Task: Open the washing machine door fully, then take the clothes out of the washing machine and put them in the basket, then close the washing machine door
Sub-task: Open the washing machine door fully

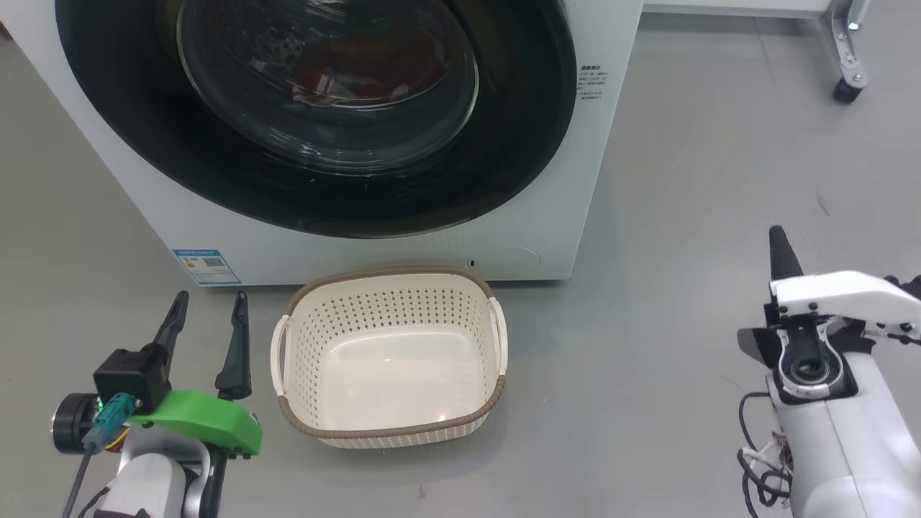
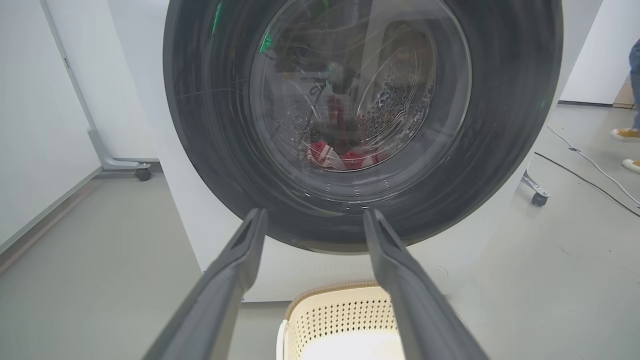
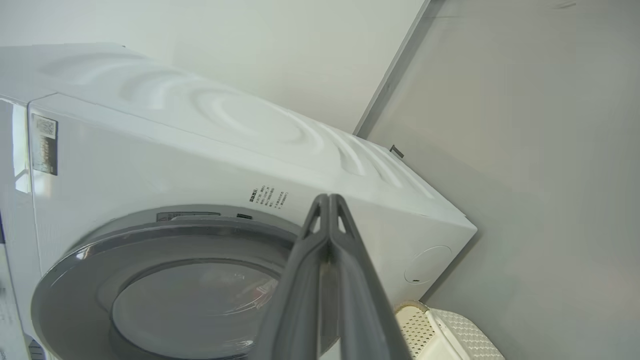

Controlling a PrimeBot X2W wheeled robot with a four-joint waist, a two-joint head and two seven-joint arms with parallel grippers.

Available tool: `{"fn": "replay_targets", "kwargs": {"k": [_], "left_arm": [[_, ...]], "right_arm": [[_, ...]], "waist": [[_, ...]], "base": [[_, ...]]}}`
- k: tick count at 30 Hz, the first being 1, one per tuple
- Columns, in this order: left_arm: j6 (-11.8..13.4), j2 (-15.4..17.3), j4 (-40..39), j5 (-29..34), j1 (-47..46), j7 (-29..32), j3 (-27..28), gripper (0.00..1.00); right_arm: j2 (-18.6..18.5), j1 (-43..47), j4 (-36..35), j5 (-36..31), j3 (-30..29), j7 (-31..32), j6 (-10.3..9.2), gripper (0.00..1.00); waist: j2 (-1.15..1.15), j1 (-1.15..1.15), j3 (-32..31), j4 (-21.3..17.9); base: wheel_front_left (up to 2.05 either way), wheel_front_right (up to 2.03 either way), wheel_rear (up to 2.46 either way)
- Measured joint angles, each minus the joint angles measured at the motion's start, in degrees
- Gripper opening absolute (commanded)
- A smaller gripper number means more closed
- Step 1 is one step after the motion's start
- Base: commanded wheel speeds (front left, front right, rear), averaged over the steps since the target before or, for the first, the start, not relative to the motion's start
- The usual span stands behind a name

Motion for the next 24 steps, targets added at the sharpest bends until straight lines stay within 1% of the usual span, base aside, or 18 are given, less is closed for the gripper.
{"fn": "replay_targets", "kwargs": {"k": [2, 5, 9, 14, 19, 20, 24], "left_arm": [[-0.5, -0.2, -0.5, 0.0, -0.4, 0.0, 0.0, 1.00], [-0.5, -0.6, -1.2, 0.0, -1.2, 0.0, 0.0, 1.00], [-1.3, -0.8, -1.5, 0.6, -1.8, 0.0, 0.0, 1.00], [-1.7, -1.0, -2.4, 1.0, -2.8, 0.0, 0.0, 1.00], [-1.9, -1.2, -3.3, 1.0, -4.0, 0.0, 0.0, 1.00], [-2.0, -1.3, -3.5, 1.0, -4.3, -0.1, 0.1, 1.00], [-2.5, -1.5, -3.9, 1.0, -4.9, -0.1, 0.1, 1.00]], "right_arm": [[0.0, -1.9, 0.3, 2.8, -0.3, 1.5, 0.00, 0.00], [-0.1, -4.7, 0.7, 6.0, -0.6, 3.5, 0.00, 0.00], [-0.2, -7.8, 1.5, 8.9, -1.1, 6.0, 0.01, 0.00], [-0.3, -11.9, 2.0, 13.3, -1.2, 9.8, 0.00, 0.00], [-0.4, -15.9, 2.7, 15.8, -1.6, 13.2, -0.01, 0.00], [-0.5, -17.3, 3.0, 16.8, -1.7, 14.6, -0.11, 0.00], [-0.6, -20.5, 3.5, 18.3, -2.3, 16.8, -0.43, 0.00]], "waist": [[0.00, 0.00, 0.7, 0.4], [0.00, 0.00, 1.8, 0.9], [0.00, 0.00, 3.2, 1.9], [0.00, 0.01, 5.0, 3.0], [0.00, 0.01, 6.7, 4.0], [0.00, 0.01, 7.4, 4.3], [0.00, 0.01, 8.9, 4.9]], "base": [[0.00, 0.00, 0.00], [0.00, 0.00, 0.00], [0.00, 0.00, 0.00], [0.00, 0.00, 0.00], [0.00, 0.00, 0.00], [0.00, 0.00, 0.00], [0.00, 0.00, 0.00]]}}
